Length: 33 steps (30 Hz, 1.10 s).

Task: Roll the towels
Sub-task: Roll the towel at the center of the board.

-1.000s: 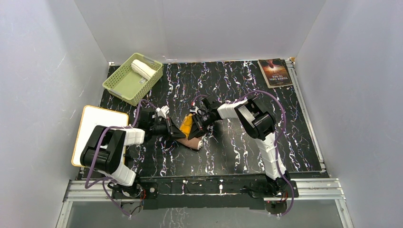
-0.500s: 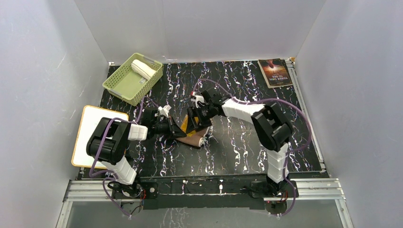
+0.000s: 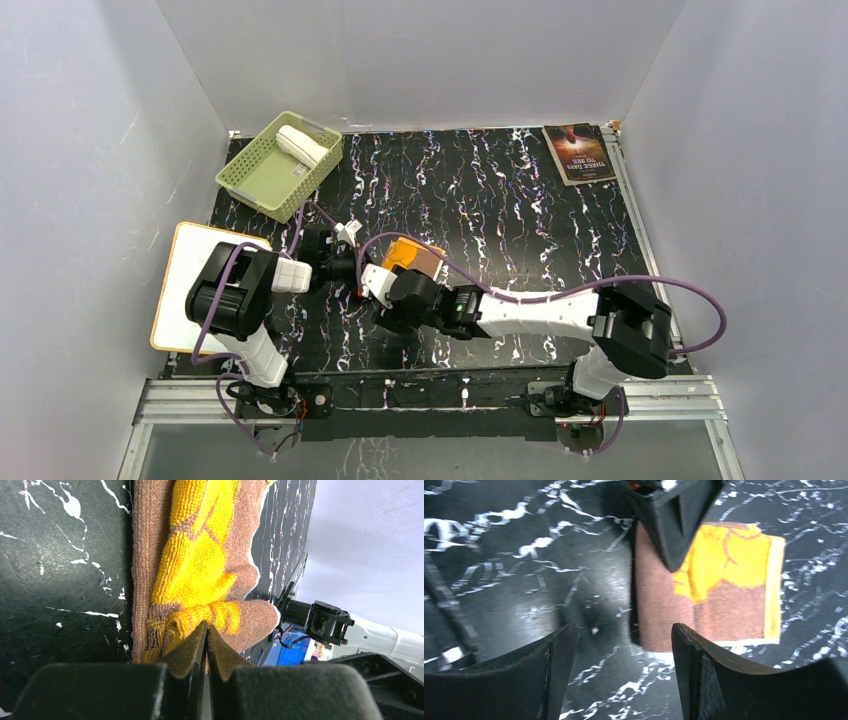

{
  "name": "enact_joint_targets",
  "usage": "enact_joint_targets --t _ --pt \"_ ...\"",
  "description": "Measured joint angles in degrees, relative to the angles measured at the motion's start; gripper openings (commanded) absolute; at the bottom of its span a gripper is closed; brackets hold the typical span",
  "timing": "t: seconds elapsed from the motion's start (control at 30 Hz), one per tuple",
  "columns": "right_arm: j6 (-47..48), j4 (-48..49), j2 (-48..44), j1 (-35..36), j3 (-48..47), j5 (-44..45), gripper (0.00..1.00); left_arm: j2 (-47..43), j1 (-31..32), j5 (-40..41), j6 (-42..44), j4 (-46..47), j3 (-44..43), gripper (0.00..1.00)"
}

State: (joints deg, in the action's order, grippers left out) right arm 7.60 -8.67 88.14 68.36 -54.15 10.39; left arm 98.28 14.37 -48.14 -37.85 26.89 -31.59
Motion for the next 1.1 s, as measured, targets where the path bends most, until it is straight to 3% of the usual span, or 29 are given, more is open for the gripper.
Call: enact_joint_targets --t 0.37,0.67,0.83,1.0,1.1 --pt "8.55 -0.07 11.78 0.98 -1.62 10.95 0.44 0.0 0.0 -0.15 0.39 -0.17 -0.07 0.05" --pt "8.81 0.26 13.99 1.01 -2.25 13.88 0.2 0.35 0.0 -0.61 0.79 -0.76 -0.55 0.07" --pt "7.15 -0.07 16.13 1.49 -3.58 17.46 0.13 0.55 0.0 -0.85 0.79 -1.25 -0.87 0.08" --pt "4.2 -1.18 16.31 1.44 -4.35 17.51 0.1 -1.57 -0.24 0.39 0.35 -2.91 -0.85 0.2" --pt "1.46 -2.05 14.75 0.02 -4.35 12.46 0.08 -8.31 -1.68 3.61 0.02 -5.53 0.57 0.32"
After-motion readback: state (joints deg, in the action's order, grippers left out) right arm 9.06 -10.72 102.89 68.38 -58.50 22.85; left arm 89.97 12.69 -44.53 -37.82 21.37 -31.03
